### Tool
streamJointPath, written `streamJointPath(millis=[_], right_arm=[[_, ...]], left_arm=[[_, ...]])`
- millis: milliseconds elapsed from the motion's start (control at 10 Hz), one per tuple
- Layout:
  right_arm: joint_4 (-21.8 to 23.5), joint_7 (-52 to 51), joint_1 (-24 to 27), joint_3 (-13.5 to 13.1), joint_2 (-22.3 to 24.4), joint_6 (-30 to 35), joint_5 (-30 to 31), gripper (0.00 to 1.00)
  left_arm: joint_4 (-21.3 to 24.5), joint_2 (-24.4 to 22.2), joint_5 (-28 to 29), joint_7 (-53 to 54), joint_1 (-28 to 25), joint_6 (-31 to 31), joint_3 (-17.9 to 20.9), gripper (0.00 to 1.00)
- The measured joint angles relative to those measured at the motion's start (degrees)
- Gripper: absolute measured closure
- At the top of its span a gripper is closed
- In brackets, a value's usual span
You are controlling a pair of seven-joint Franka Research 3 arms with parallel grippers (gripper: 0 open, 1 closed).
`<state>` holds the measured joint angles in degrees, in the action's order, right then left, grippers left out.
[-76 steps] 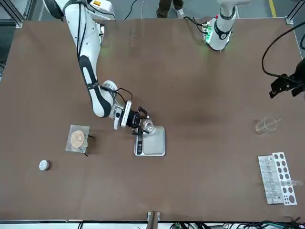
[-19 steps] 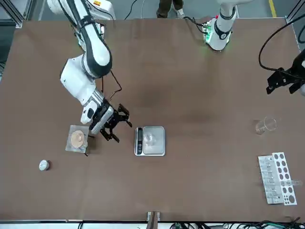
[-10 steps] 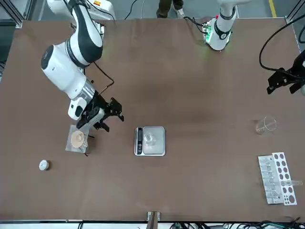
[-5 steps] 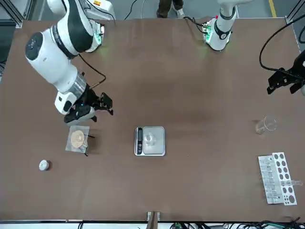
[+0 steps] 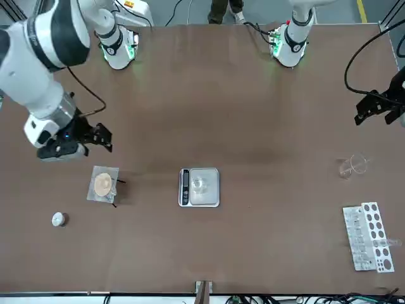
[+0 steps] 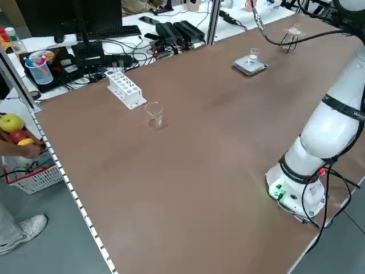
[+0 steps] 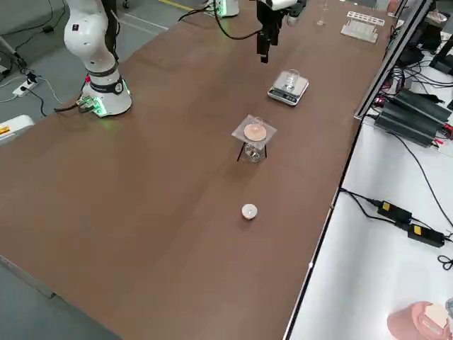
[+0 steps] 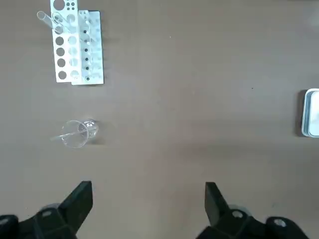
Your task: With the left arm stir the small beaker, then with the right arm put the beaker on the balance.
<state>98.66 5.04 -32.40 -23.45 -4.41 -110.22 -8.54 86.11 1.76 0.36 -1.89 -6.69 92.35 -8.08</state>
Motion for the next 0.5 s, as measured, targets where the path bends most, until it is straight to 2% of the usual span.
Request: streamJointPath(millis=[100, 500], right_arm=[[0.0, 0.0, 0.7, -1.1, 0.9, 2.0, 0.4, 0.0], [-0.3, 0.0, 5.0, -1.6, 4.5, 9.3, 1.8, 0.0]], left_arm=[[0.0, 0.0, 0.0, 0.0, 0.0, 0.0, 0.0, 0.0], [0.0, 0.0, 0.0, 0.0, 0.0, 0.0, 0.0, 0.0]])
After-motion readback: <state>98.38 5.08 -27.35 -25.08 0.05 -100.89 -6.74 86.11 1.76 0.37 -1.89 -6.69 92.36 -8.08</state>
